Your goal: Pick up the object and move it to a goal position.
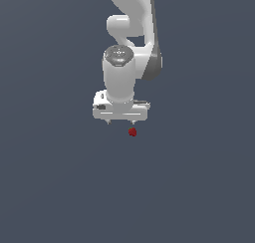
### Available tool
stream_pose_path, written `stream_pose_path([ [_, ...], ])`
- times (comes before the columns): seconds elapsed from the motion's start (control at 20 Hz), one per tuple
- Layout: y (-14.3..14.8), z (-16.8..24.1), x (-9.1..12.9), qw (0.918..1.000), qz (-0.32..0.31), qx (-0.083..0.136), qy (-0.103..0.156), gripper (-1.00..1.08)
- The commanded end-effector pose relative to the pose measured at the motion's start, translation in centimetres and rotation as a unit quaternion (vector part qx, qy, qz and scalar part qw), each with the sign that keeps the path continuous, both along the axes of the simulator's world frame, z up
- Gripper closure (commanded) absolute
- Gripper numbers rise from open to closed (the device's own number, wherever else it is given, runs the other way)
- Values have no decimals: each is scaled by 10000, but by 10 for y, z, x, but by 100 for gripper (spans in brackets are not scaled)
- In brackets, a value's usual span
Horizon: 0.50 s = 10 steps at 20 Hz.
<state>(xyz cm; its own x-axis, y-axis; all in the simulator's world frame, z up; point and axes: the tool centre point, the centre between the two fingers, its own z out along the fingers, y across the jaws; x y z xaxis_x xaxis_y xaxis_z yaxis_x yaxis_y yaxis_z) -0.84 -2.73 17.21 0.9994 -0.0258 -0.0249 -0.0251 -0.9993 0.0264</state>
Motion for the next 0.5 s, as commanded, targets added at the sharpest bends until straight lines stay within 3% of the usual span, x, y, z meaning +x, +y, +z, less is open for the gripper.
stream_pose_path([
  [0.0,0,0,0,10000,0,0,0,-92],
  [0.45,-12,-7,-10,9998,124,-21,182,-92],
])
